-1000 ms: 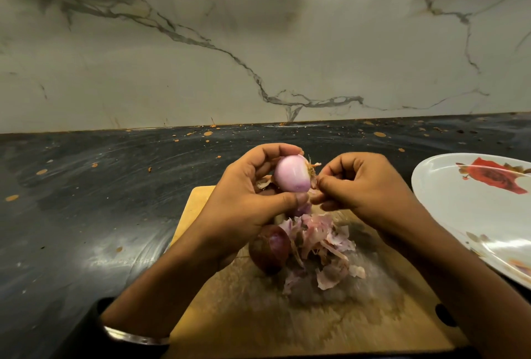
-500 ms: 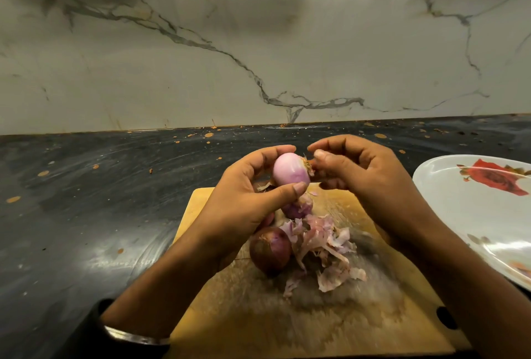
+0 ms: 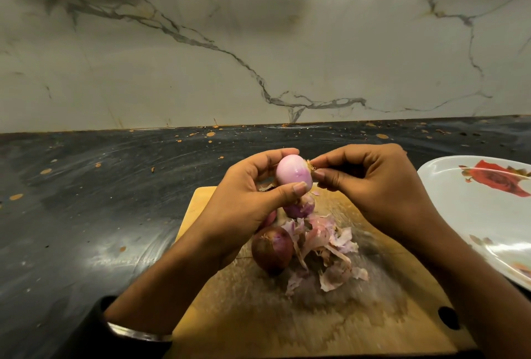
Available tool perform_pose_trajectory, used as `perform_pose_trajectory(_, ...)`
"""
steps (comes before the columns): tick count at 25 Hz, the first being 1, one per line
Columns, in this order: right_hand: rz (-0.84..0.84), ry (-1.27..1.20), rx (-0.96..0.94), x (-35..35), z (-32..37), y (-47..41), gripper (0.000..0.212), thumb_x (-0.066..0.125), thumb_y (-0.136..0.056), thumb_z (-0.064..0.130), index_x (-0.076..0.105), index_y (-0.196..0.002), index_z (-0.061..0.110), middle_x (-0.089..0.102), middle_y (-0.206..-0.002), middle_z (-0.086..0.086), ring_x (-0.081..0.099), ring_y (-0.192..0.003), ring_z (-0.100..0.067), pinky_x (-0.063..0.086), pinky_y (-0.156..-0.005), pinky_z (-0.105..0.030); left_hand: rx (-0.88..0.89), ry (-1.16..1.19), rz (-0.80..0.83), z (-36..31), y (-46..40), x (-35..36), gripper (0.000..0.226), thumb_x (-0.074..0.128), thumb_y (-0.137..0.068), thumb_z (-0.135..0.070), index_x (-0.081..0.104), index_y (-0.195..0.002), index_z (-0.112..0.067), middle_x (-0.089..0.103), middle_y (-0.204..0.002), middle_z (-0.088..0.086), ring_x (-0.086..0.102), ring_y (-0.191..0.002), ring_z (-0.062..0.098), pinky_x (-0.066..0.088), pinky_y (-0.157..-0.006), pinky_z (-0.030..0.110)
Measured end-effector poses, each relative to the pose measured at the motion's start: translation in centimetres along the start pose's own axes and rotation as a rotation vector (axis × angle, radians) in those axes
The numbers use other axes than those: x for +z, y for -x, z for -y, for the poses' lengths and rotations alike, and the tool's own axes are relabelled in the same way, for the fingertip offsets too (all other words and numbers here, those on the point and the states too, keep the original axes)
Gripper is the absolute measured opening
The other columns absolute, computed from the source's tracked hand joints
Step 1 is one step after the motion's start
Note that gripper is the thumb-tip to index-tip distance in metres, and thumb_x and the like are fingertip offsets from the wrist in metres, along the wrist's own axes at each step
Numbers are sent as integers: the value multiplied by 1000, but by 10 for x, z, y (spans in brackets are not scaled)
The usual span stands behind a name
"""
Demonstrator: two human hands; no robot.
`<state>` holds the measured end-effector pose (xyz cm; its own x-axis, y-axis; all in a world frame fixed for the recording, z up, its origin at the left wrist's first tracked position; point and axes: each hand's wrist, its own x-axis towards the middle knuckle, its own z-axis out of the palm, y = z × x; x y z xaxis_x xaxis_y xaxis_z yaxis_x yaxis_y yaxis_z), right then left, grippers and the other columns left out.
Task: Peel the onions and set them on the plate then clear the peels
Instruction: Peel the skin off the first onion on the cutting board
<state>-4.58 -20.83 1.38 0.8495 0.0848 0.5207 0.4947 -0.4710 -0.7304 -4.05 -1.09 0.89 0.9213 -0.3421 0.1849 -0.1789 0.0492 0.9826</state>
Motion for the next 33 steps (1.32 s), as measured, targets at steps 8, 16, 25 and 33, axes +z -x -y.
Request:
perform_pose_trajectory(8, -46, 206, -196, 4, -7, 0, 16, 76, -85, 12, 78, -100, 18, 75, -86, 9, 69, -80, -3, 55, -70, -14, 45, -78, -53, 1, 1, 2, 57, 77, -67, -22, 64, -122, -21, 70, -115, 1, 72, -101, 22, 60, -78, 30)
perform_pose_trajectory(16, -94, 343, -244, 11, -8, 5, 6, 73, -83, 17, 76, -89, 15, 69, -77, 7, 62, -69, -4, 52, -66, -23, -13, -55, -40, 1, 2, 5, 56, 76, -69, -22, 63, -123, -19, 71, -112, 5, 74, -87, 20, 56, -65, 21)
perform_pose_trajectory(25, -144, 201, -147, 14, -3, 5, 8, 72, -86, 11, 74, -84, 19, 68, -73, 11, 63, -71, -9, 48, -61, -15, -103, 86, -44, -2, 1, 7, 25, 54, -97, -28, 60, -116, -14, 73, -86, 7, 62, -65, 12, 51, -58, 24)
perform_pose_trajectory(33, 99, 302, 60, 7, -6, -1, 15, 55, -98, 23, 61, -84, 26, 61, -76, 11, 58, -71, -4, 43, -61, -19, -202, 196, -90, -6, -2, 8, 52, 36, -101, -49, 61, -107, -4, 68, -80, 14, 54, -60, 16, 38, -61, 31)
